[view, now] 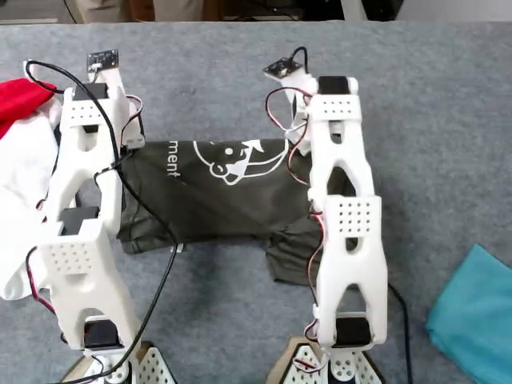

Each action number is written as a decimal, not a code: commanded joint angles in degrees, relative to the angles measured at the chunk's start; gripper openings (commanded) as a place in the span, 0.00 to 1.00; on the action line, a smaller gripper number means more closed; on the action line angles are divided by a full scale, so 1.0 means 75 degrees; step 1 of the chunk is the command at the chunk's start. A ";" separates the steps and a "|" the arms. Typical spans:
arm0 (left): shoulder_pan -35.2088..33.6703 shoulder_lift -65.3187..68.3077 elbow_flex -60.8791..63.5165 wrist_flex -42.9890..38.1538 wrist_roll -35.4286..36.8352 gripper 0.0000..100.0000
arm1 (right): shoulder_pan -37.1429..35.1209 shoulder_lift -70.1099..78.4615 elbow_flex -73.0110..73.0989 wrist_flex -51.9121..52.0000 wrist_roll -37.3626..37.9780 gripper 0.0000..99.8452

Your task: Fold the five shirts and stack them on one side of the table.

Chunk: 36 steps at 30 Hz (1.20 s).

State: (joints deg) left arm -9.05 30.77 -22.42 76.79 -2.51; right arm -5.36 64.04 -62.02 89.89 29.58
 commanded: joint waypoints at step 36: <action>-0.0105 0.1565 -0.1852 0.0797 0.0234 0.02 | 0.0451 0.0627 -0.1436 0.0328 0.0223 0.01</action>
State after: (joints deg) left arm -8.62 41.93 -34.02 82.24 -1.10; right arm -3.87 68.70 -70.73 92.18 30.64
